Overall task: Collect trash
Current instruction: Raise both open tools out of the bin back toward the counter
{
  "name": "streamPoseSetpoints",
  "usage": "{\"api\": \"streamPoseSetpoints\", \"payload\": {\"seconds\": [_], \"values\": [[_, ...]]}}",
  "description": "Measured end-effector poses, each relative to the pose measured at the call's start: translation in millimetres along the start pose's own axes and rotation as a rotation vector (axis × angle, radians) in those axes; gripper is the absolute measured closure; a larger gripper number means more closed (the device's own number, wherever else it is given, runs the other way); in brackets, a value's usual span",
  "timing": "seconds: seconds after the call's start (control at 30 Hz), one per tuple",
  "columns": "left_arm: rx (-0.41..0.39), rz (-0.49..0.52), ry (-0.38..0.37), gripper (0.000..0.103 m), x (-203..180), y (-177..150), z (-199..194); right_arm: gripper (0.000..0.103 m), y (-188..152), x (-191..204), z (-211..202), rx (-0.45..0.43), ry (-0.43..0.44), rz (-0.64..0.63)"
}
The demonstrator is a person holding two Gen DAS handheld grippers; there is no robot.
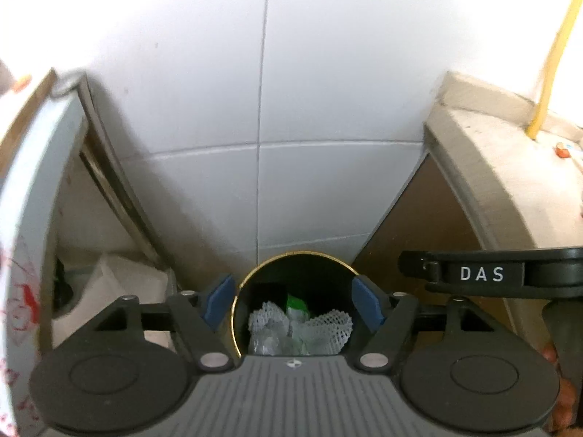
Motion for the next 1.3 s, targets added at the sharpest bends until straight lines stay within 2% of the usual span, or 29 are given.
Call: {"api": "streamPoseSetpoints", "payload": {"seconds": [0.23, 0.67, 1.1, 1.3], "values": [[-0.070, 0.046, -0.019, 0.034, -7, 4, -28, 0.022, -1, 4, -32, -0.084, 0.002, 0.004], [-0.104, 0.128, -0.103, 0.033, -30, 0, -50, 0.019, -18, -9, -81, -0.180, -0.003, 0.065], [-0.097, 0.275, -0.251, 0.033, -88, -1, -53, 0.018, -46, -68, -135, -0.287, -0.135, 0.199], [-0.131, 0.330, -0.295, 0.032, -109, 10, -63, 0.018, -58, -94, -156, -0.311, -0.191, 0.243]]}}
Point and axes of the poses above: each gripper's, at about its wrist camera, not at the fingertips, and z roughly the way its jaws point, x to its left, y to its top, the point moved 7 cm from there along z, roughly the way its jaws point, and after that the axes turned 9 degrees about z, right-handed, at the moved point
